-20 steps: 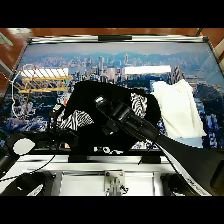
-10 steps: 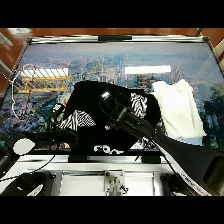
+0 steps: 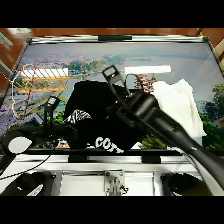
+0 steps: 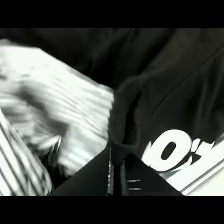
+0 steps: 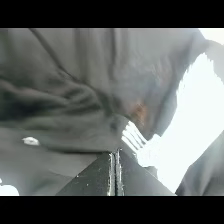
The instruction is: Fold the shirts.
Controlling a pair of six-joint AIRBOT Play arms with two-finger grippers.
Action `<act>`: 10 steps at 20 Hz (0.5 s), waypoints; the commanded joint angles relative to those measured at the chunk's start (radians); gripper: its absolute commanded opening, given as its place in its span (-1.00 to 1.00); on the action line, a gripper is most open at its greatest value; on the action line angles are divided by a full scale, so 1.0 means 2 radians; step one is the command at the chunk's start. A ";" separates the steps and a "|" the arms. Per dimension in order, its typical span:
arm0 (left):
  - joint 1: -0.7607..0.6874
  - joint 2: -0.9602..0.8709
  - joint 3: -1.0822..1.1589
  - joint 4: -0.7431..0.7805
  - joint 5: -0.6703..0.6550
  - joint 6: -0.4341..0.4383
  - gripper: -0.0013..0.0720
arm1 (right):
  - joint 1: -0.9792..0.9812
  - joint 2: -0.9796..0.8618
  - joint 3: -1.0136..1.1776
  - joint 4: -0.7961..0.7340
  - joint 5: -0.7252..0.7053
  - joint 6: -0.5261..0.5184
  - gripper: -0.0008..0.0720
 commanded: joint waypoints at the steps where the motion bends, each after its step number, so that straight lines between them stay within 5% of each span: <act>1: 0.003 0.001 0.058 0.007 0.013 0.000 -0.80 | 0.000 0.067 0.033 0.051 -0.002 -0.041 -0.76; 7: 0.081 0.001 0.143 0.019 0.004 0.000 -0.80 | 0.000 0.134 0.051 0.093 -0.073 -0.012 -0.76; 10: 0.113 -0.006 0.142 0.019 -0.084 0.000 -0.80 | 0.000 0.118 0.040 0.138 -0.107 -0.009 -0.76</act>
